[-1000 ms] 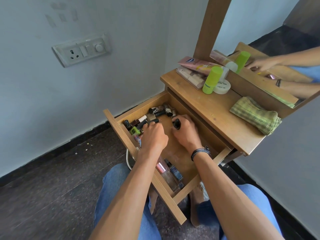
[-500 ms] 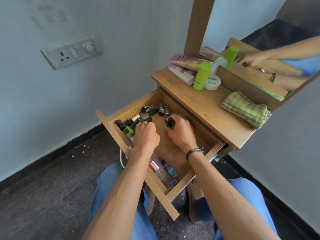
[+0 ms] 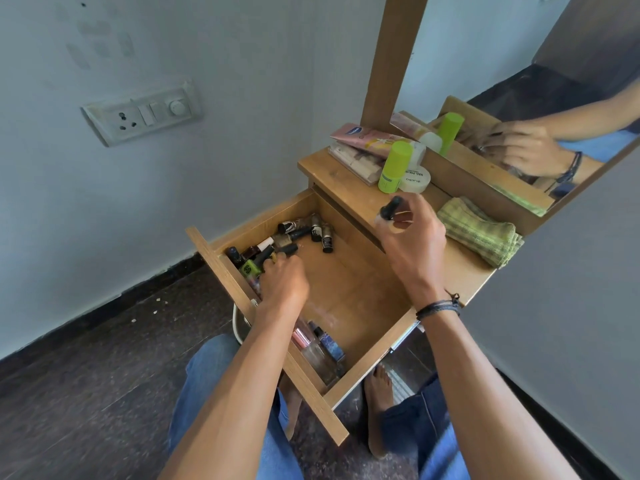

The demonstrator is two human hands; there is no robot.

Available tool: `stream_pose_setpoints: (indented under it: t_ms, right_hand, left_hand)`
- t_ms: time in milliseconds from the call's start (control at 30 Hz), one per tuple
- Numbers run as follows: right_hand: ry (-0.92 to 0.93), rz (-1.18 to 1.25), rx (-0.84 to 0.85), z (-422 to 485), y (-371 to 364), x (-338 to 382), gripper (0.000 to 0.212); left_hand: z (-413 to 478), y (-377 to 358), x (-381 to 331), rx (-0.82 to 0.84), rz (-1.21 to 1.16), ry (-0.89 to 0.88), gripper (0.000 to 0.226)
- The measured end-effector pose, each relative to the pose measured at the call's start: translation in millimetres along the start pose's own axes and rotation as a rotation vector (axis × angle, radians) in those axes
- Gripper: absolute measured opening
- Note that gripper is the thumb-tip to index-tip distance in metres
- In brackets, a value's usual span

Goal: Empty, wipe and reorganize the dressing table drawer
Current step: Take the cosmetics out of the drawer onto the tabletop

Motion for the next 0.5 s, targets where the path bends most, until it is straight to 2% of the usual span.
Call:
stream_pose_setpoints:
  t_ms: [133,333,500]
  right_hand:
    - [-0.129,-0.046,-0.022,5.5,4.3,-16.4,0.029]
    - [-0.211,-0.044,-0.03,22.3,1.1,-20.3,0.03]
    - [-0.319,-0.009,-0.061,42.7,-3.3,-28.2,0.042]
  left_hand:
    - [-1.2,-1.7,-0.8,0.028,0.007,0.017,0.037]
    - [0.4,-3.5,0.3,0.03,0.024,0.017,0.039]
    - [3.2,-4.3,1.8,0.005,0.04,0.01,0.036]
Point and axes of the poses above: each hand's wrist, its own z-axis towards the middle knuckle, its own y-axis out of the back of the hand, x = y × z, the point moved 1 cm from there along z, towards the middle knuckle, and after that the axes turned 3 degrees about y, right-handed, at the moved point
